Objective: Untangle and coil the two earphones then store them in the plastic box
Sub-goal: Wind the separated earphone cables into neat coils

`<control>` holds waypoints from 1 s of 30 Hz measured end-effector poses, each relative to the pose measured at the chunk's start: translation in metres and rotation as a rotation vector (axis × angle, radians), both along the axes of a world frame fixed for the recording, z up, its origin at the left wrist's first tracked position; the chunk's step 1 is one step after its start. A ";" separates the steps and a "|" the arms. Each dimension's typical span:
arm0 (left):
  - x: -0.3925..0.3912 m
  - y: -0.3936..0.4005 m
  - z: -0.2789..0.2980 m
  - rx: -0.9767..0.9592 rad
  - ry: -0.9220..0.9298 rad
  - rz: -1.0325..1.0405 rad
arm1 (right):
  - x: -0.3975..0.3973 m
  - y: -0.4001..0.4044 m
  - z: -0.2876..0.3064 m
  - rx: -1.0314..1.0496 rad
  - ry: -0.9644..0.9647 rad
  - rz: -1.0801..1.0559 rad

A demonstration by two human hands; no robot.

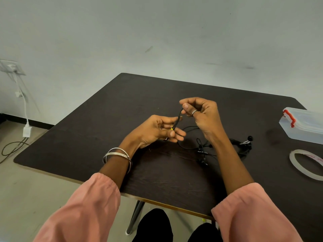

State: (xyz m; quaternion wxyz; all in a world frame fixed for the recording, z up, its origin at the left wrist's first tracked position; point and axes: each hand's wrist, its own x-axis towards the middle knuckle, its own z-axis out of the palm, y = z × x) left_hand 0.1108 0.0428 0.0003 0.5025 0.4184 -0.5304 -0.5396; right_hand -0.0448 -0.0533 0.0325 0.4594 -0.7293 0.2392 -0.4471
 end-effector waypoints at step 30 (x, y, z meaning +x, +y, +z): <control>0.023 -0.007 0.008 -0.210 0.661 0.649 | 0.033 0.034 -0.023 -0.603 0.889 0.318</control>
